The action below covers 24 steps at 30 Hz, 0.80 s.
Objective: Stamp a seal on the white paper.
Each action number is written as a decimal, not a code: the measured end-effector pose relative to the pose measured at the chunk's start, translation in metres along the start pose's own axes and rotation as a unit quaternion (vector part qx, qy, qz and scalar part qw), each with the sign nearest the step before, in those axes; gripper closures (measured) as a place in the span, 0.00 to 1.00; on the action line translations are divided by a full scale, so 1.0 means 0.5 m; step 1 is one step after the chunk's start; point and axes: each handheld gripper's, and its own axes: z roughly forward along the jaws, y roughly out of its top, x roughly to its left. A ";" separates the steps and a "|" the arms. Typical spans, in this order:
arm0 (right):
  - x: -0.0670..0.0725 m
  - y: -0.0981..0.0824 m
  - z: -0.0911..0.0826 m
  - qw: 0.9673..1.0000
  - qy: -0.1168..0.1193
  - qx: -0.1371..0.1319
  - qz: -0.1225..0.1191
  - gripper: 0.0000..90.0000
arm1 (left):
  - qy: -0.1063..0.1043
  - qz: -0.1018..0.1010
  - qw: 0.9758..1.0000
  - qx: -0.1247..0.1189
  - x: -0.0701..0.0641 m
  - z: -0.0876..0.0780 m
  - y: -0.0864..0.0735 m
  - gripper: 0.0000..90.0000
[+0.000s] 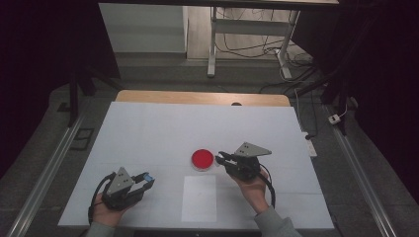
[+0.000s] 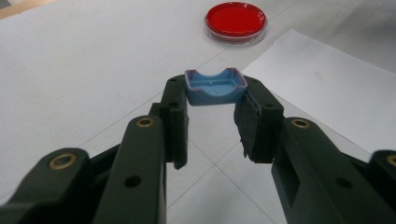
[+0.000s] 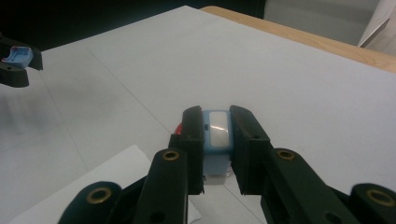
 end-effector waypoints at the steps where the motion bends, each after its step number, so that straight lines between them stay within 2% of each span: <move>1: 0.000 0.000 -0.002 1.000 0.001 -0.001 0.001 0.84 | 0.000 0.000 1.000 0.000 0.000 0.000 0.000 0.73; 15: 0.009 0.003 -0.021 1.000 0.026 -0.006 0.013 0.84 | 0.000 0.001 1.000 0.001 -0.001 0.000 0.000 0.73; 24: 0.023 -0.002 -0.032 0.999 0.036 0.007 0.000 0.84 | -0.001 0.001 1.000 0.000 -0.001 0.000 0.000 0.73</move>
